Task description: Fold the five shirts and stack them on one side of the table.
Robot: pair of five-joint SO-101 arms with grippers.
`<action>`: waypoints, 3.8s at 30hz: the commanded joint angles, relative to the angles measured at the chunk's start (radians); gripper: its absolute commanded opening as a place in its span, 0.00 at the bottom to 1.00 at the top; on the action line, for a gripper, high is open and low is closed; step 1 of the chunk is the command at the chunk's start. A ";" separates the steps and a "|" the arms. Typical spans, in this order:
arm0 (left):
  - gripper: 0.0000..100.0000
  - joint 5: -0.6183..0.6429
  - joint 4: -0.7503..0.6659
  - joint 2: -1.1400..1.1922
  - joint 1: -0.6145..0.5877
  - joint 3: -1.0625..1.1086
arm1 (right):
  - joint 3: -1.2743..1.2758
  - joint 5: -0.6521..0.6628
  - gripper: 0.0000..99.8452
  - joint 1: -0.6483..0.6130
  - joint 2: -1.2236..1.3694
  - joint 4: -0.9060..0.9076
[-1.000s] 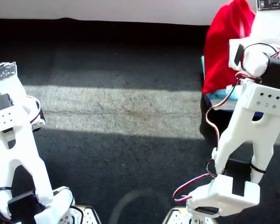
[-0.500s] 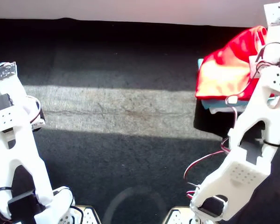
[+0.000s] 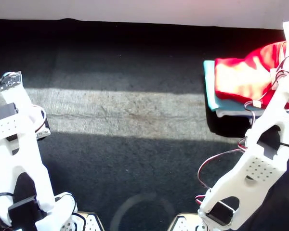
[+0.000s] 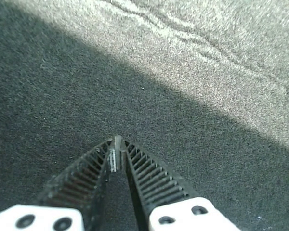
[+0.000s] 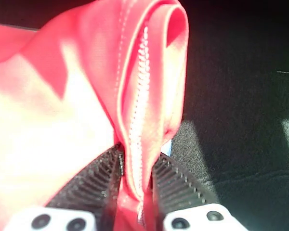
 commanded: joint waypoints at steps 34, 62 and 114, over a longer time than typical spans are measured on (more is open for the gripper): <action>0.01 0.005 -0.031 -0.035 0.010 -0.005 | -0.165 -0.147 0.01 -0.329 -0.068 0.532; 0.01 0.003 -0.098 -0.033 0.013 -0.002 | 0.065 -0.061 0.01 -0.344 -0.604 0.397; 0.01 0.000 -0.075 -0.035 0.015 -0.007 | -0.332 -0.345 0.01 0.025 0.323 -0.501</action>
